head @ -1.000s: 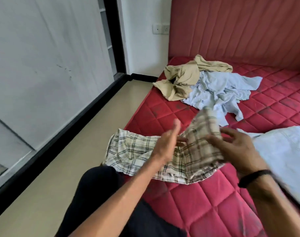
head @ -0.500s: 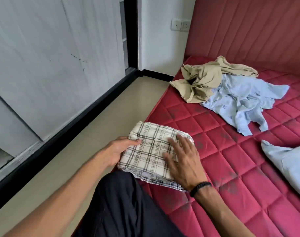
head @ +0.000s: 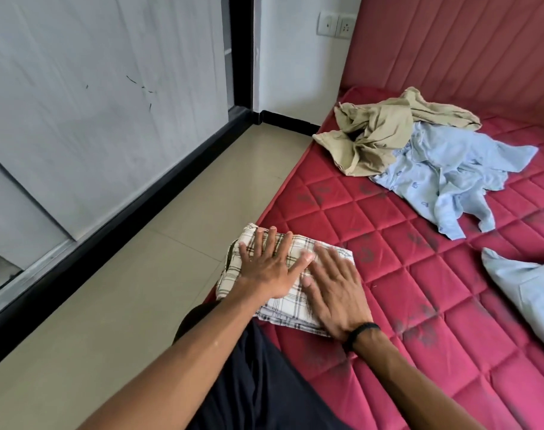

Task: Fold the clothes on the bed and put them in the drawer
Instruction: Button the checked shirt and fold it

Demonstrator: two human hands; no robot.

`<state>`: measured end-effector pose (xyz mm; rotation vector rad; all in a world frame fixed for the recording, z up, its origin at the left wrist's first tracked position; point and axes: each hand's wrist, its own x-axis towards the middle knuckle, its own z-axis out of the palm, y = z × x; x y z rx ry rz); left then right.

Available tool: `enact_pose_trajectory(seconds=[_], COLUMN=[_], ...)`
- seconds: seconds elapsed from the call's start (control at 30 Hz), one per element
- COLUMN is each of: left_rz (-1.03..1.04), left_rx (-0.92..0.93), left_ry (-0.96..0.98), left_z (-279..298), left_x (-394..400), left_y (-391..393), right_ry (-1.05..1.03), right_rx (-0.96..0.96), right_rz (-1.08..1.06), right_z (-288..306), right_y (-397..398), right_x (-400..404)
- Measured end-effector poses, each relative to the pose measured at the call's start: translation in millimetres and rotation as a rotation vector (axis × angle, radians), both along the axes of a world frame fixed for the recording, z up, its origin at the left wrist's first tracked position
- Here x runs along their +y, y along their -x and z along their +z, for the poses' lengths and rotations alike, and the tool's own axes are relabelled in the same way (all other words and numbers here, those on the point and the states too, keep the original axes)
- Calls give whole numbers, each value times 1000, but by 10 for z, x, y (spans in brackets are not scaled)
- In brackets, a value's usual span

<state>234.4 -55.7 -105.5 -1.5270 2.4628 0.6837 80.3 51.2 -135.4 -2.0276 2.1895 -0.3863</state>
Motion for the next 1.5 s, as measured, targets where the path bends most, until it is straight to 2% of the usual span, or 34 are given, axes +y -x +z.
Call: enact_pose_trajectory(seconds=[0.1,0.17,0.2,0.27,0.3,0.33,0.37,0.43,0.5,0.57,0.63,0.73,0.8,0.87,0.93,1.03,1.1,1.17,1.23,1.27,1.3,1.37,1.43,1.5], left_rz=[188,312,354,452,506,571,647,830,969,876,688,413,373,400,567,810,655,471,436,426,423,406,365,344], left_rx=[29,83,108,172,241,346,479,839,1186,1486,1595,1591,1571,1527,1388,1146,946,716,646,672,695,723,757,833], left_ry=[-16,-22,-48,-161,-238,-316,-372,-535,-814,-1126,-1312,-1548,-1652,-1701,-1594,-1218,-928,-426,32,100,62,-130,-184,-151], left_z=[39,66,95,199,292,401,452,562,728,953,1115,1170,1101,847,529,74,-21,-19,-18,58,76,47,4,-33], left_x=[156,376,502,675,739,791,803,845,894,964,1076,1360,1522,1610,1689,1783,1764,1689,1618,1617,1618,1651,1697,1694], left_y=[65,121,164,271,313,346,385,394,320,290,334,562,758,906,937,922,884,825,763,724,720,717,740,780], right_ry=[132,100,61,-88,-159,-197,-172,-5,179,314,351,373,390,370,271,187,223,222,134,89,64,55,78,146], right_rx=[-352,-564,-732,-1325,-1507,-1565,-1506,-1232,-829,-339,2,305,380,332,181,-211,-233,-302,-477,-563,-635,-746,-775,-727], right_rz=[-451,-657,-722,-743,-680,-590,-500,-324,-90,142,274,278,256,251,263,87,-134,-410,-632,-683,-702,-707,-717,-721], right_z=[25,137,251,469,605,727,856,1057,1297,1486,1595,1661,1657,1536,1309,942,791,665,580,525,443,331,276,319], right_y=[14,-12,7,82,89,86,81,79,77,134,226,374,495,587,641,847,1074,1335,1534,1579,1622,1607,1541,1490], right_x=[37,62,72,35,70,124,189,354,610,897,1184,1578,1794,1968,2121,2273,2204,2078,1927,1861,1807,1734,1694,1674])
